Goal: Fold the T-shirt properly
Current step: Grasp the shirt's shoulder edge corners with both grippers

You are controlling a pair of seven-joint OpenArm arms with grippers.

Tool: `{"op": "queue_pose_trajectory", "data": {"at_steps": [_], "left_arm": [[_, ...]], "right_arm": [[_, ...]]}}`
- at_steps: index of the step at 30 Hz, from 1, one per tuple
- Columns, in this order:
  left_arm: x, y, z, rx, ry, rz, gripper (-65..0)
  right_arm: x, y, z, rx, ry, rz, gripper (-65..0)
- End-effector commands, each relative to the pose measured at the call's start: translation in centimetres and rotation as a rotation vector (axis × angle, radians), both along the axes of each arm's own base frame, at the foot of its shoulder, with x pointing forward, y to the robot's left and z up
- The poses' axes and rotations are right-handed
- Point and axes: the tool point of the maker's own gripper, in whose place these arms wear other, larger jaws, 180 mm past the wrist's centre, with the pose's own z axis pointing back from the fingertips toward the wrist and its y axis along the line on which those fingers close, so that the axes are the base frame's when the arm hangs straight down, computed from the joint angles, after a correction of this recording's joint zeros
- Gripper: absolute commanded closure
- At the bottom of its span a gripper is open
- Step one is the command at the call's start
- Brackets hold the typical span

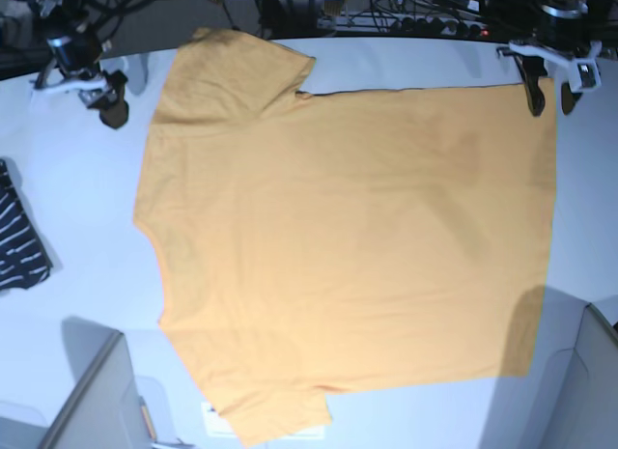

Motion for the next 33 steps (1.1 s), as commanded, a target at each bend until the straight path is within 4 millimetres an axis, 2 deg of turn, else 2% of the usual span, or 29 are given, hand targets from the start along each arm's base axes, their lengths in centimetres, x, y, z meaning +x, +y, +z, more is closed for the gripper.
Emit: {"op": "queue_pose_trajectory", "data": {"at_steps": [1, 3, 5, 7, 9, 11, 14, 21, 24, 28, 33], "left_arm": [[0.1, 0.3, 0.5, -0.037, 0.005, 0.005, -42.3], [0.3, 1.1, 0.5, -0.123, 0.029, 0.043, -51.8], [0.5, 0.9, 0.4, -0.198, 0.049, 0.041, -55.8], [1.0, 0.9, 1.1, -0.205, 0.036, 0.005, -52.8], [0.1, 1.5, 1.1, -0.232, 0.013, 0.044, -47.2], [-0.2, 1.5, 1.4, -0.255, -0.024, 0.058, -41.5], [-1.1, 1.9, 0.9, -0.275, 0.018, 0.073, -38.0], [-2.8, 3.7, 1.1, -0.261, 0.088, 0.111, -49.7], [-3.2, 4.6, 1.3, -0.244, 0.103, 0.127, -49.5], [-3.4, 4.6, 1.1, -0.250, 0.110, 0.131, -49.5], [-4.5, 5.5, -1.2, -0.305, 0.138, 0.192, -49.5]], "right_arm": [[0.5, -0.4, 0.6, 0.012, -0.022, 0.009, -38.7], [0.6, -0.7, 0.2, 0.038, 0.010, 0.028, -39.8], [0.4, -1.2, -0.3, 0.060, 0.041, 0.030, -39.6], [0.3, -1.4, -0.4, 0.055, 0.061, 0.056, -39.6], [0.3, -0.9, -1.0, 0.061, 0.082, 0.095, -39.6], [-0.1, -1.2, -2.4, 0.044, 0.139, 0.119, -39.6], [-0.8, -1.2, -4.3, 0.043, 0.211, 0.146, -39.6], [-1.9, 2.0, -6.7, 0.115, 0.285, 0.237, -39.5], [-2.7, 4.4, -7.4, 0.146, 0.311, 0.293, -35.3], [-3.7, 5.3, -8.3, 0.144, 0.319, 0.297, -30.6], [-4.5, 7.1, -9.1, 0.167, 0.339, 0.336, -30.0]]}}
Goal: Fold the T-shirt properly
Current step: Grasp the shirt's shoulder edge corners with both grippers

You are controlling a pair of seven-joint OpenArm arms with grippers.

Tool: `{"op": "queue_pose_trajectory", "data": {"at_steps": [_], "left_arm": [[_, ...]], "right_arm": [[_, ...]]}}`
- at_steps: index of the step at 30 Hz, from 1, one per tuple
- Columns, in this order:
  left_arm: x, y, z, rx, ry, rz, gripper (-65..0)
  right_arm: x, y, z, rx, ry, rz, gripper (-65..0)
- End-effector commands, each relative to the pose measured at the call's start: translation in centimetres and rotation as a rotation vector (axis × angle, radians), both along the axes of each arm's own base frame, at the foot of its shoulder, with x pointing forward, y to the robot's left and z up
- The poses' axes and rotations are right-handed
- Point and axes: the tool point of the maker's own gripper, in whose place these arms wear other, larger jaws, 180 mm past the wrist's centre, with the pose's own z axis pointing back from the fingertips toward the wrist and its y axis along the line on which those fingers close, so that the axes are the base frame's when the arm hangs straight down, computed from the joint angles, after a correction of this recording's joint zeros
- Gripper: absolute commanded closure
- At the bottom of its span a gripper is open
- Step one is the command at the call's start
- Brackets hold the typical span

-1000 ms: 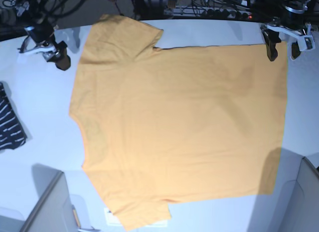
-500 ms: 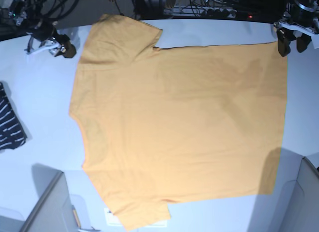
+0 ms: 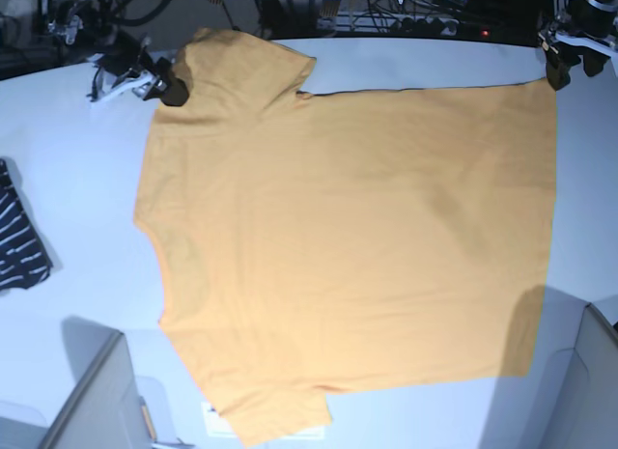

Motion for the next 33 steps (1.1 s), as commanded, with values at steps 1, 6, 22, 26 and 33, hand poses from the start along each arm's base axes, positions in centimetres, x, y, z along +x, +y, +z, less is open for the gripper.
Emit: {"op": "queue_pose_trajectory", "data": {"at_steps": [1, 6, 22, 26, 33], "left_arm": [[0.2, 0.5, 0.5, 0.004, -0.026, 0.006, -49.5], [-0.7, 0.7, -1.5, -0.044, -0.005, 0.020, -49.5], [0.1, 0.8, -7.5, -0.221, -0.009, 0.135, -49.4], [1.9, -1.2, -8.6, -0.256, 0.016, 0.048, -49.4], [2.3, -2.0, -9.7, -0.298, 0.020, 0.055, -49.4]], "right_arm": [[-2.1, 0.5, -1.3, -0.018, 0.093, 0.044, -30.0], [-1.3, 0.6, -1.2, -0.016, 0.078, 0.046, -22.1], [-1.4, 0.3, -2.5, -0.001, 0.115, 0.036, 0.0], [-1.4, 0.3, -2.5, -0.001, 0.115, 0.036, 0.0], [-1.5, 0.3, -2.5, -0.001, 0.116, 0.036, 0.0]]}}
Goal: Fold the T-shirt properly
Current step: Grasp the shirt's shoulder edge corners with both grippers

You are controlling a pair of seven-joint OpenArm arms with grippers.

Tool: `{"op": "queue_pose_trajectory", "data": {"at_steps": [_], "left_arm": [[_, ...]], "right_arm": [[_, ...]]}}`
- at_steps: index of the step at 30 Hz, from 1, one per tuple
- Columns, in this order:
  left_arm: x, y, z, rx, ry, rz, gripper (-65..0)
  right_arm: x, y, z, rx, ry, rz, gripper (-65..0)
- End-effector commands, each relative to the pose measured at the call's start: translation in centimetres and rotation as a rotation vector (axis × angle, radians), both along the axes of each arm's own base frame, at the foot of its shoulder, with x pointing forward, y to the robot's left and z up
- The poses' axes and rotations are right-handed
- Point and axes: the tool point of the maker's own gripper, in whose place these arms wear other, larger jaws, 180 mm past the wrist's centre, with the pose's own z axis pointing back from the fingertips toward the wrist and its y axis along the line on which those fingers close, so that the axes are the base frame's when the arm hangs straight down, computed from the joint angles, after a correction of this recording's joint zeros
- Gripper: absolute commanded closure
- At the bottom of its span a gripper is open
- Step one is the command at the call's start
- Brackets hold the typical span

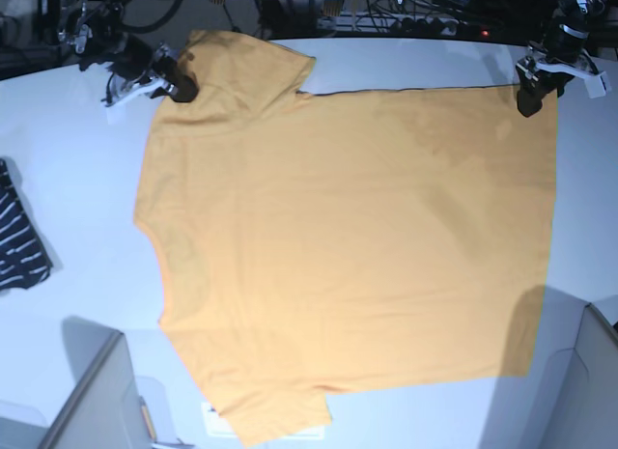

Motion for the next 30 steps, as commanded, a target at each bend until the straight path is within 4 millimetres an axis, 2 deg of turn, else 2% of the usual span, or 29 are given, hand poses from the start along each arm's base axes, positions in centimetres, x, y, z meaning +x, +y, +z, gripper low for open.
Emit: {"op": "queue_pose_trajectory", "data": {"at_steps": [1, 5, 7, 10, 13, 16, 19, 25, 30], "left_arm": [[-1.7, -0.3, -1.7, -0.010, 0.113, -0.018, -49.4], [-1.8, -0.3, -2.1, -0.022, 0.114, -0.006, -48.4], [-1.2, -0.4, -2.0, -0.022, 0.105, -0.009, -42.0], [-0.8, -0.4, -1.9, -0.022, 0.094, -0.009, -22.9], [-0.4, -0.2, -1.3, -0.006, 0.083, -0.020, 0.0], [0.0, -0.1, -0.5, 0.014, 0.068, -0.031, 0.0], [-0.2, -0.2, -0.1, 0.032, 0.072, -0.049, 0.0], [-0.5, -0.3, 1.8, 0.088, 0.062, -0.090, 0.0], [-0.7, -0.7, 3.7, 0.144, 0.053, -0.140, 0.0]], "right_arm": [[-1.9, -0.9, -1.2, -0.059, 0.080, 0.023, 0.0], [-1.9, -0.9, -1.2, -0.061, 0.080, 0.024, 0.0], [-2.0, -0.9, -1.3, -0.059, 0.084, 0.023, 0.0], [-1.9, -1.0, -1.3, -0.060, 0.083, 0.021, 0.0], [-1.8, -0.9, -1.1, -0.058, 0.076, 0.021, 0.0], [-1.7, -0.9, -1.1, -0.058, 0.074, 0.018, 0.0], [-1.7, -1.9, -0.6, -0.074, 0.063, -0.013, 0.0], [-1.1, -2.3, 3.0, -0.148, -0.037, 0.022, 0.0], [-0.8, -1.7, 5.1, -0.167, -0.090, 0.026, 0.0]]}}
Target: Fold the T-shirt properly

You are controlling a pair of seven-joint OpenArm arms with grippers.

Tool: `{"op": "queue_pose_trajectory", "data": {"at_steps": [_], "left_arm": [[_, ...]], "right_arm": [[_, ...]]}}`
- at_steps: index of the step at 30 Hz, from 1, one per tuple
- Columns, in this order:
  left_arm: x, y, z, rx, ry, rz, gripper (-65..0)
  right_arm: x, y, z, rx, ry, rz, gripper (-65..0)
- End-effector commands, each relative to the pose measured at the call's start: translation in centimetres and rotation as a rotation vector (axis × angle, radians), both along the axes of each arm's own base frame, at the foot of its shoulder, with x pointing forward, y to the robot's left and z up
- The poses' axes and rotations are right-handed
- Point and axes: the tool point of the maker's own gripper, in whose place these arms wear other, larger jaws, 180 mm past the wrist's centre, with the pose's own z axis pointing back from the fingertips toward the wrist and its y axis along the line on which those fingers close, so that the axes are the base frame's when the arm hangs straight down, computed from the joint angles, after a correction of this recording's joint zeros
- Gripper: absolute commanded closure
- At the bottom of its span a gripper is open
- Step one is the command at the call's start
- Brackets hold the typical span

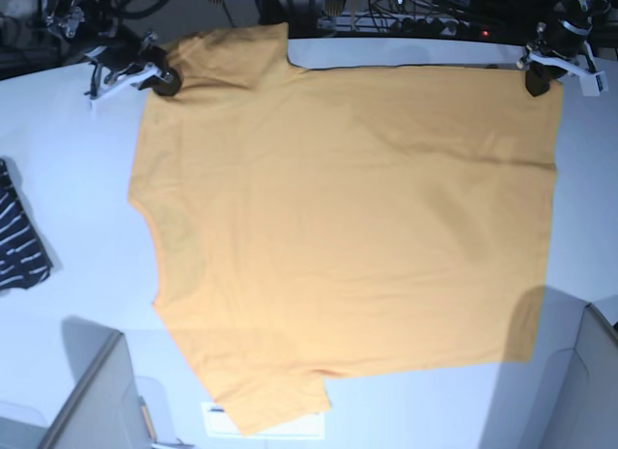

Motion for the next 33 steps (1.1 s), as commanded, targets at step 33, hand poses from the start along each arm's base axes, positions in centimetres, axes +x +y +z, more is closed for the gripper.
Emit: {"op": "queue_pose_trajectory", "data": {"at_steps": [33], "left_arm": [[11.2, 0.0, 9.5, 0.075, -0.246, 0.026, 0.0]], "right_arm": [[13.2, 0.6, 7.4, 0.221, -0.302, 0.059, 0.0]]}}
